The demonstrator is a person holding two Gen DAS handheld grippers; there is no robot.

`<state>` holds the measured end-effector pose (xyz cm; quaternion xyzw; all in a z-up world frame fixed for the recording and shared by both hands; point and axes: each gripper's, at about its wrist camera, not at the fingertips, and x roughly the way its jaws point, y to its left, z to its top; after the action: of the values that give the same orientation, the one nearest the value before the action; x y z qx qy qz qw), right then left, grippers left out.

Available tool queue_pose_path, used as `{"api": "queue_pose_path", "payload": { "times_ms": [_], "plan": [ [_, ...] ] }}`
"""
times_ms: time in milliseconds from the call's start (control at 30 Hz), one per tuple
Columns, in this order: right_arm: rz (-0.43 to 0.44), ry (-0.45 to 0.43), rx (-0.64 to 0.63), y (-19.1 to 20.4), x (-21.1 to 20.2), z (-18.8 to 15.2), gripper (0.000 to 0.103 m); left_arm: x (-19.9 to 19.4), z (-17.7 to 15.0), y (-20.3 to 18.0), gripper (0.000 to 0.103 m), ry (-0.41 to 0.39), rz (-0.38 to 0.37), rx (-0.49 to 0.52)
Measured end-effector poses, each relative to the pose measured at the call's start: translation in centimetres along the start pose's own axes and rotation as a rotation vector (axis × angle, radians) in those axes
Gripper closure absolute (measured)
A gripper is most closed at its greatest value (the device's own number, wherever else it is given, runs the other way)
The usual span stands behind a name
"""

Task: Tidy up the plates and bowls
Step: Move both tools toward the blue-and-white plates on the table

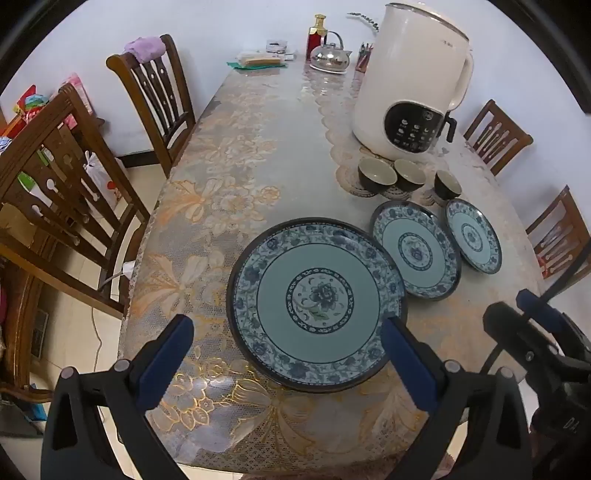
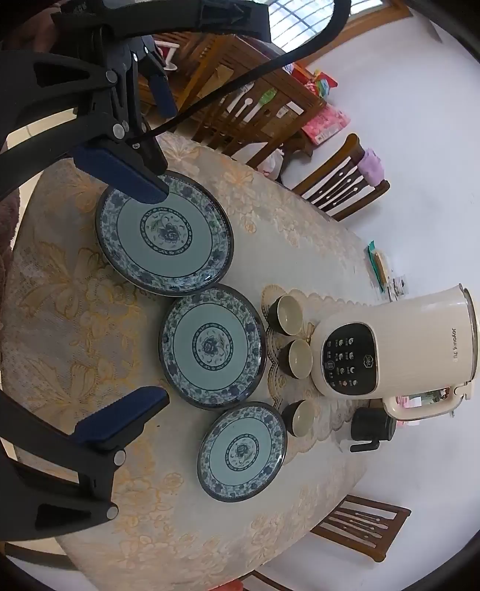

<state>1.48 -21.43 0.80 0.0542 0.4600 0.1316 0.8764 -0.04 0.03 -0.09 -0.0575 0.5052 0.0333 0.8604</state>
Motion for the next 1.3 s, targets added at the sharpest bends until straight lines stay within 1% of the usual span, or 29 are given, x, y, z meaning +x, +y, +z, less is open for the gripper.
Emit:
{"api": "queue_pose_path", "payload": {
  "times_ms": [33,67,100,133,167,267,300,367,400,500,533,700,733,767,800,867,1300],
  "plan": [
    [0.0,-0.001,0.0,-0.1,0.0,0.0,0.002,0.0,0.0,0.0,0.001,0.003,-0.005,-0.003],
    [0.0,0.0,0.001,-0.2,0.0,0.0,0.002,0.1,0.3,0.8,0.001,0.022,-0.039,-0.029],
    [0.0,0.002,0.002,-0.3,0.0,0.1,0.002,0.1,0.4,1.0,0.001,0.023,-0.041,-0.03],
    [-0.001,0.004,0.004,-0.4,0.1,0.1,0.002,0.1,0.5,1.3,0.001,0.023,-0.041,-0.032],
    [-0.002,0.008,0.005,-0.5,0.2,0.1,0.002,0.1,-0.1,0.6,0.001,-0.001,-0.012,-0.031],
    [-0.003,0.012,0.009,0.0,0.4,-0.1,0.002,0.2,-0.4,0.7,0.002,0.005,-0.024,-0.035],
    [-0.004,0.01,0.009,0.2,0.6,-0.3,0.002,0.4,-0.2,0.7,0.002,0.021,-0.025,-0.031],
    [-0.007,0.011,0.012,0.7,0.7,-0.3,0.002,0.5,-0.3,0.6,0.002,0.027,-0.022,-0.024],
    [0.003,0.013,0.01,0.2,0.8,-0.2,0.002,0.4,-0.4,0.5,0.002,0.028,-0.023,-0.022],
    [-0.002,0.017,0.006,0.7,1.0,-0.1,0.002,0.3,-0.3,0.4,0.002,0.021,-0.022,-0.015],
    [0.008,0.012,0.002,0.0,0.5,-0.1,0.002,0.2,-0.3,0.5,0.002,0.017,-0.02,-0.017],
    [0.012,0.004,0.025,-0.6,0.3,0.5,0.002,0.2,-0.3,1.2,0.002,0.021,-0.013,-0.036],
    [0.011,0.003,0.028,-0.7,0.2,0.6,0.003,0.2,-0.4,1.3,0.002,0.023,-0.012,-0.041],
    [0.006,0.002,0.027,-0.7,0.2,0.7,0.006,0.3,-0.5,1.4,0.002,0.025,-0.009,-0.046],
    [-0.005,-0.001,0.023,-0.8,0.1,0.7,0.012,0.3,-0.5,1.5,0.002,0.026,-0.006,-0.048],
    [-0.016,-0.003,0.024,-1.0,0.1,0.7,0.017,0.5,-0.5,1.7,0.002,0.029,-0.004,-0.044],
    [-0.023,0.021,0.029,-1.1,0.4,0.2,0.018,0.7,-0.7,1.8,0.002,0.04,-0.014,-0.028]
  ]
}}
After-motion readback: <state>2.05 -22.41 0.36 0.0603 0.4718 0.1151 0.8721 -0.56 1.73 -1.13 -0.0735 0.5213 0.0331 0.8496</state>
